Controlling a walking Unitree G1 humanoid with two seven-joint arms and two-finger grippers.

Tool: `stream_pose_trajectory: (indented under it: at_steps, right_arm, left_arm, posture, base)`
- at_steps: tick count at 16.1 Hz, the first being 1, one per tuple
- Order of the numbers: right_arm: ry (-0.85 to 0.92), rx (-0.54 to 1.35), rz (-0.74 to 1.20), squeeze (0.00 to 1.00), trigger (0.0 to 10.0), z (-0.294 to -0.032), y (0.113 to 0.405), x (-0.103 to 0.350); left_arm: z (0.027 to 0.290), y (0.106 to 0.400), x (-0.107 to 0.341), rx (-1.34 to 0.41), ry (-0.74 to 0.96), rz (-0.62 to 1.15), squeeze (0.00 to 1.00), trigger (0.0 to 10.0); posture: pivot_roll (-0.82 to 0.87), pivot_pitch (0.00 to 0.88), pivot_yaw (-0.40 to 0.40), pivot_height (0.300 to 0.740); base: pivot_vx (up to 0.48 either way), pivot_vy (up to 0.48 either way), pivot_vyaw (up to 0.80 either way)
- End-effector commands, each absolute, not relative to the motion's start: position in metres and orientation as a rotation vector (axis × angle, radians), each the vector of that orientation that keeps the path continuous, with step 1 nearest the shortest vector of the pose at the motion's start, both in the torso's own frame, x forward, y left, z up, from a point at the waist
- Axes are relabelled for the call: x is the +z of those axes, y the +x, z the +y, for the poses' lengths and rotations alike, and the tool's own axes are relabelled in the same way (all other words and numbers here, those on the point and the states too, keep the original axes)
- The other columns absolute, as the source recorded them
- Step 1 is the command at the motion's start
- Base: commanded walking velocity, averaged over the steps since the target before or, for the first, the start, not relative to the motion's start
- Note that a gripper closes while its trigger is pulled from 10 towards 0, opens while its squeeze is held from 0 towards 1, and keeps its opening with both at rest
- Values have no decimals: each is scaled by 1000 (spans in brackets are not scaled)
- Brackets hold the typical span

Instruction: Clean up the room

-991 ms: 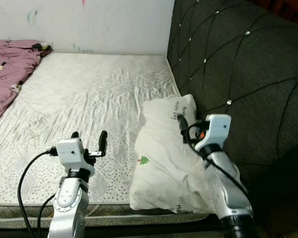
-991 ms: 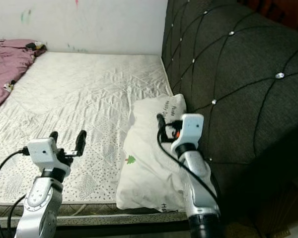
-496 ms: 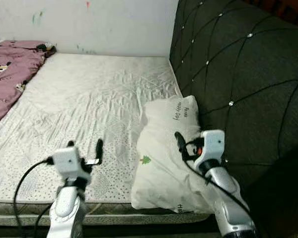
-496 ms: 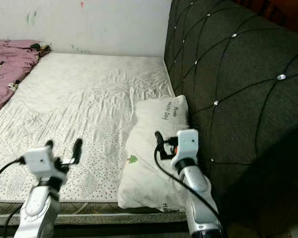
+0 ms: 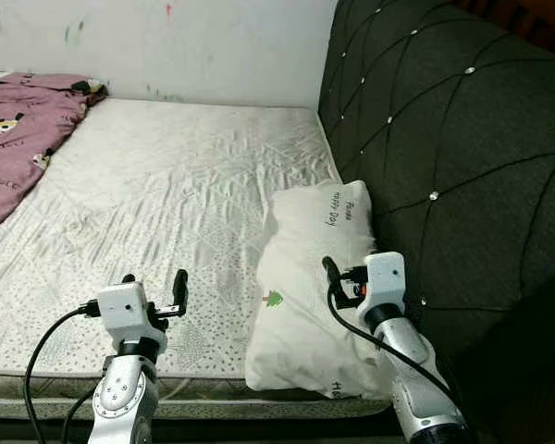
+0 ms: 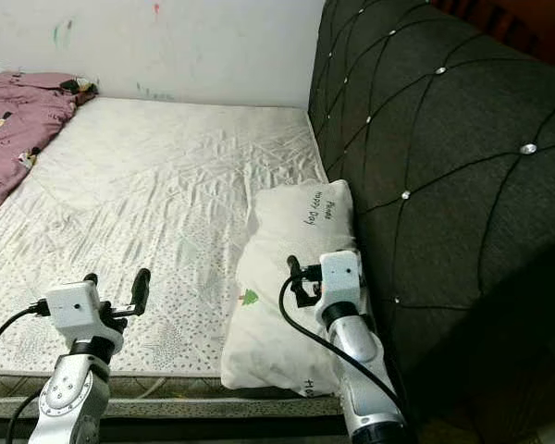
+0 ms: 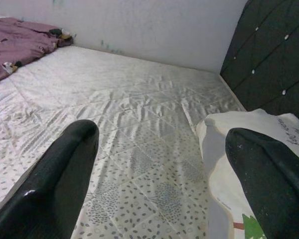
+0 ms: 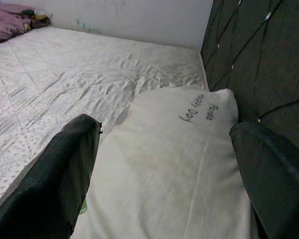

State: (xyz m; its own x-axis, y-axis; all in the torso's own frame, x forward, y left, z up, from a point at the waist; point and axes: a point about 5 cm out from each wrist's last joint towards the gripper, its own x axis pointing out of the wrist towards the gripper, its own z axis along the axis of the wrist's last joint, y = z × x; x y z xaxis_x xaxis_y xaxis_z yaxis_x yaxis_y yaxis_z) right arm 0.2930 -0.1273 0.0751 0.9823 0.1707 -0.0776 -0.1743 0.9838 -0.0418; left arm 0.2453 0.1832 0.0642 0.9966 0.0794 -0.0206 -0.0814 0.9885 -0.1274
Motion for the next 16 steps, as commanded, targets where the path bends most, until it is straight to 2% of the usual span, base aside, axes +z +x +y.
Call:
stream_pose_trajectory:
  at_steps: [1, 3, 9, 16]
  right_arm:
    - [-57, 162, 73, 0, 10000, -131, 295, 74]
    - [-49, 155, 72, 0, 10000, -133, 296, 73]
    - [-49, 156, 79, 0, 10000, -135, 299, 72]
    - [-45, 147, 93, 0, 10000, -135, 302, 71]
  left_arm:
    - [182, 247, 65, 81, -124, 13, 0, 10000]
    - [182, 248, 65, 84, -127, 13, 0, 10000]
    - [181, 251, 68, 91, -125, -5, 0, 10000]
    - [183, 254, 66, 98, -124, 6, 0, 10000]
  posture:
    - [0, 0, -69, 740]
    - [0, 0, -70, 740]
    - [-6, 0, -79, 740]
    - [-4, 0, -73, 740]
  base:
    - [0, 0, -800]
    - [0, 0, -656]
    - [0, 0, 0]
    - [0, 440, 0]
